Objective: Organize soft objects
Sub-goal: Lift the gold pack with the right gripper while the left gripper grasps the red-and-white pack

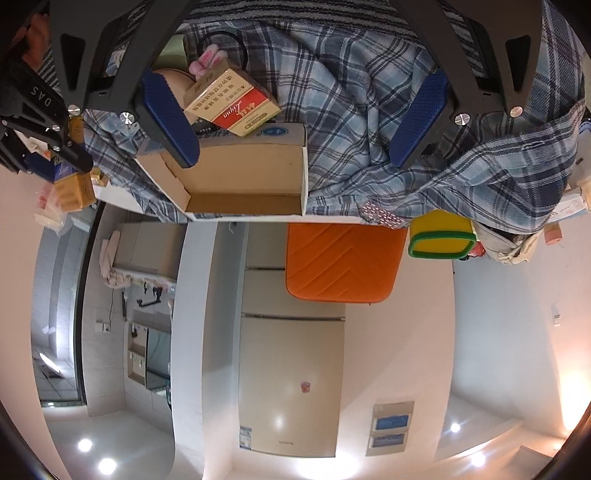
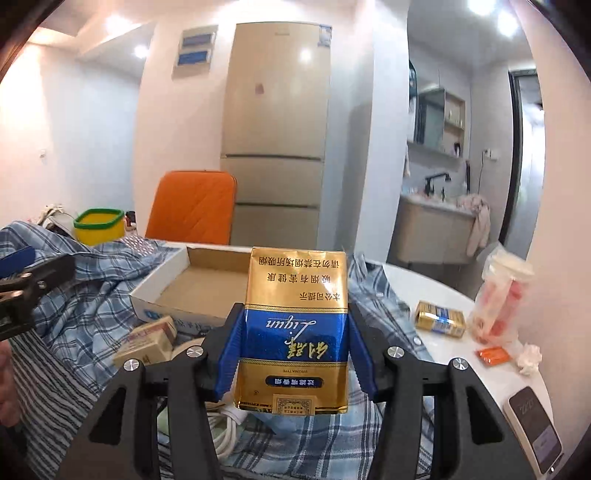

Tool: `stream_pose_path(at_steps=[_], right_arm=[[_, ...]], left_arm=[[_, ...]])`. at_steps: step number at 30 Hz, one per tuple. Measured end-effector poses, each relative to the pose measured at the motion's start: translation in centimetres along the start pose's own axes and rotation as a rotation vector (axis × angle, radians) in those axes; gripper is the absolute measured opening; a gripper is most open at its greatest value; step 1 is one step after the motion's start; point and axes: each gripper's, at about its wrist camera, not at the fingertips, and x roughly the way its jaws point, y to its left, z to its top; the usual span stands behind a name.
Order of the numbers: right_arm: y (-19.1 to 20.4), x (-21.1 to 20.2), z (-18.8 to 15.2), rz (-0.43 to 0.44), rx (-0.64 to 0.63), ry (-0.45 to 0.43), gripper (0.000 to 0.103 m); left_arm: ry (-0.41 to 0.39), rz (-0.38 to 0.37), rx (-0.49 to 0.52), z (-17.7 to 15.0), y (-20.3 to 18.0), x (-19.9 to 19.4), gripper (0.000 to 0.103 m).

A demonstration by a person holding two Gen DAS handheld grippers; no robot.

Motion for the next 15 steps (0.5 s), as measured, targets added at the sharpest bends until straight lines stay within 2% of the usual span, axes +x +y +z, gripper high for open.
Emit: stream_pose_path(at_steps=[2, 5, 7, 10, 13, 15], right_arm=[[0.3, -0.1, 0.1, -0.009, -0.012, -0.005, 0.055], [0.0, -1.0, 0.0, -0.059, 0.001, -0.045, 0.055], [-0.1, -1.2, 0.0, -0.058, 0.004, -0.052, 0.055], [-0.1, -1.1, 0.0, -0.059, 0.006, -0.051, 0.055], [-0.1, -1.1, 0.0, -0.058, 0.008, -0.047, 0.055], [-0.2, -0.9, -0.1, -0.056, 0.011, -0.033, 0.055]], left_arm=[[0.045, 0.007, 0.024, 0.1, -0.5, 0.6, 0.103], [0.153, 0.056, 0.061, 0.2, -1.7, 1.8, 0.103], [0.22, 0.009, 0.045, 0.1, -2.1, 2.6, 0.103], [0.301, 0.001, 0.02, 0.3, -3.0, 4.0, 0.103], [0.325, -0.004, -0.005, 0.8, -3.6, 4.8, 0.102], [0.373, -0.026, -0.036, 1.3, -3.9, 5.6, 0.102]])
